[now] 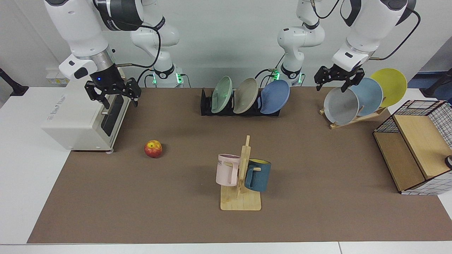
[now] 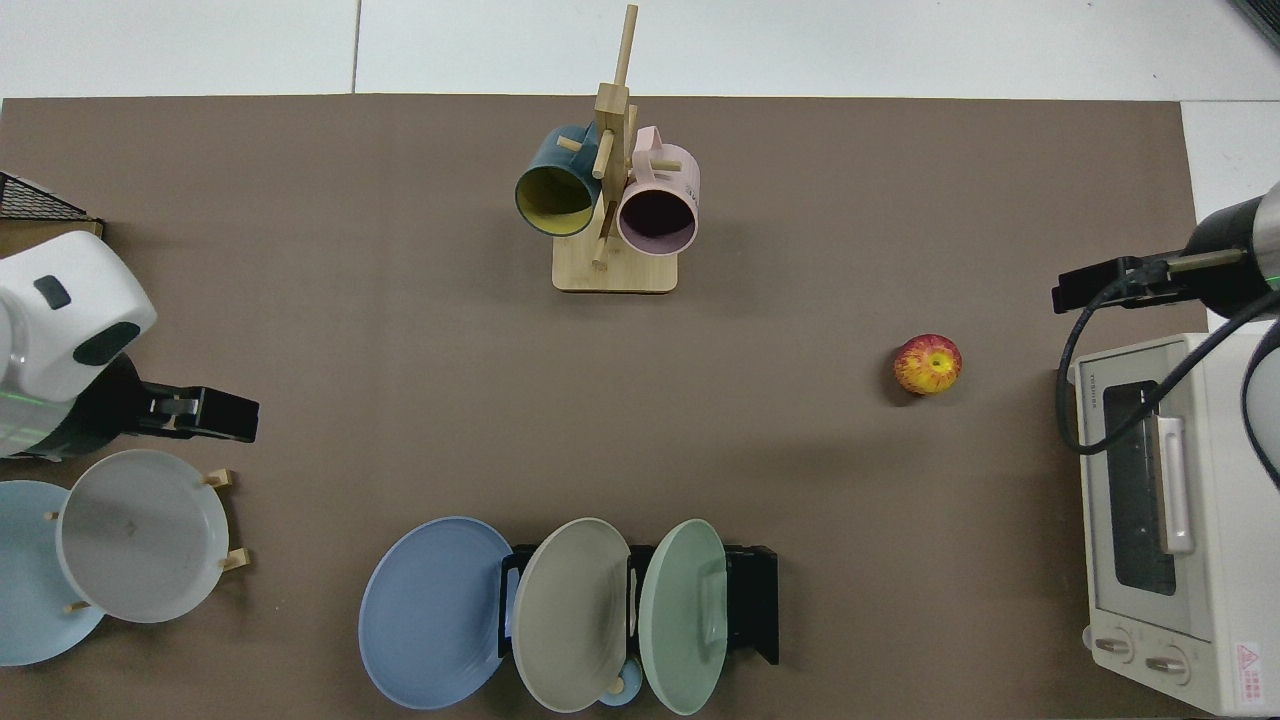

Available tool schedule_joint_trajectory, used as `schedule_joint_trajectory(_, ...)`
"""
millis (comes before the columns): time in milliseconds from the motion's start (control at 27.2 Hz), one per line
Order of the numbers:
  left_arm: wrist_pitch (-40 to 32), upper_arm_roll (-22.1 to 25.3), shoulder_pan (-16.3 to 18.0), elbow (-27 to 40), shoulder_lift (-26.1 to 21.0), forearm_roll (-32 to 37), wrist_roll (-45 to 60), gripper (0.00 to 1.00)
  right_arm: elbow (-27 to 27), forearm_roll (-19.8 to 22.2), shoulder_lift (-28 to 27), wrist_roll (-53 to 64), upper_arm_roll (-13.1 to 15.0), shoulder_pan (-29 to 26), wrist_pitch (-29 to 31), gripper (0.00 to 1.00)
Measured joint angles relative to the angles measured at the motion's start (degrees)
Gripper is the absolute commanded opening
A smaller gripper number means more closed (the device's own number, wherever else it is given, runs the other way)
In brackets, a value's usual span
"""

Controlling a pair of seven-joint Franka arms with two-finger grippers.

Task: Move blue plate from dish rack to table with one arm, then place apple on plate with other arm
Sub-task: 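Move the left gripper toward the dish rack holding the blue plate, then grasp the rim of the blue plate in the rack with the left gripper, then lift the blue plate out with the left gripper while the right gripper advances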

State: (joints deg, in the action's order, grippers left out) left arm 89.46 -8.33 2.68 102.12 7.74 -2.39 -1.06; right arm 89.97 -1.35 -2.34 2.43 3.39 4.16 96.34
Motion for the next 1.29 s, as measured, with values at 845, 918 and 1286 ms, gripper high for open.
schedule_joint_trajectory(845,16.2,-8.6,-1.7,36.0,13.9,-9.7,0.9,0.99,0.0,0.0,0.0,0.0,0.2,0.0,-0.4,1.00)
schedule_joint_trajectory(918,16.4,-8.8,-1.8,37.3,13.9,-10.3,0.8,0.92,0.0,0.0,0.0,0.0,0.2,0.0,-0.5,1.00)
schedule_joint_trajectory(1286,17.4,-9.5,-2.4,39.7,13.9,-10.9,0.0,0.01,0.9,0.1,-3.9,0.0,-0.2,0.9,4.3,1.00)
